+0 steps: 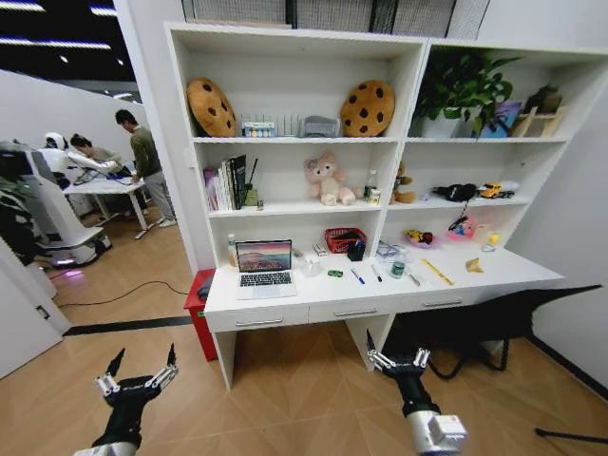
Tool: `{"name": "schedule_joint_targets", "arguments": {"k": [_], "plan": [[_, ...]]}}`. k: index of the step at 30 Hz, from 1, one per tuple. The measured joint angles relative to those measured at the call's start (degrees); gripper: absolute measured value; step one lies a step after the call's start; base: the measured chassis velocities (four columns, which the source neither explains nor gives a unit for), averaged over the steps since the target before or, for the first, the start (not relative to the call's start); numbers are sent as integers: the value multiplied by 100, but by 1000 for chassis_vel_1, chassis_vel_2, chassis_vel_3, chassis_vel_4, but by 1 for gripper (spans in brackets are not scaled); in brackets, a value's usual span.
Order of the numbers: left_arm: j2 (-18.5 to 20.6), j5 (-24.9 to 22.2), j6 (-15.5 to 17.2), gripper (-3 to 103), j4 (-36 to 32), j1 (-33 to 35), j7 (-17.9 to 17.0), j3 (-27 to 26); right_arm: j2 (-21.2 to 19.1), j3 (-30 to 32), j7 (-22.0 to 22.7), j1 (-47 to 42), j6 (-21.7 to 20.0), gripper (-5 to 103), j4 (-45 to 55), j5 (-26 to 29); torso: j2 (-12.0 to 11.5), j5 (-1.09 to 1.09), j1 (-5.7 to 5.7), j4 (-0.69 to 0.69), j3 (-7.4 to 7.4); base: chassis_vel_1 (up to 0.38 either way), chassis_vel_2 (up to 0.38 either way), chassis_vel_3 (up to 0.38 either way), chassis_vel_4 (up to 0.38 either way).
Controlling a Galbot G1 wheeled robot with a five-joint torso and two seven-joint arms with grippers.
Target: Organize the objects on the table.
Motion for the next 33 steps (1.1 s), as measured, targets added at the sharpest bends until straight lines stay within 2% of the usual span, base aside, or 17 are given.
{"name": "schedule_joint_targets", "arguments": {"k": [6, 25, 33], "plan": [[-9, 18, 5, 96, -25, 27, 43, -10, 1, -23, -78, -29, -73, 100, 35, 102, 0, 0, 0, 0, 0, 0, 0, 0, 0], [-63, 38, 16, 98, -119, 116, 93, -98, -29, -75, -123, 201, -245, 100, -99, 228, 0, 0, 0, 0, 0, 0, 0, 0, 0], [-80, 77, 3, 98, -109, 117, 99, -88, -54, -27, -201, 212, -77, 100, -185, 383, 0, 0, -1, 0, 0, 0, 0, 0, 0]]}}
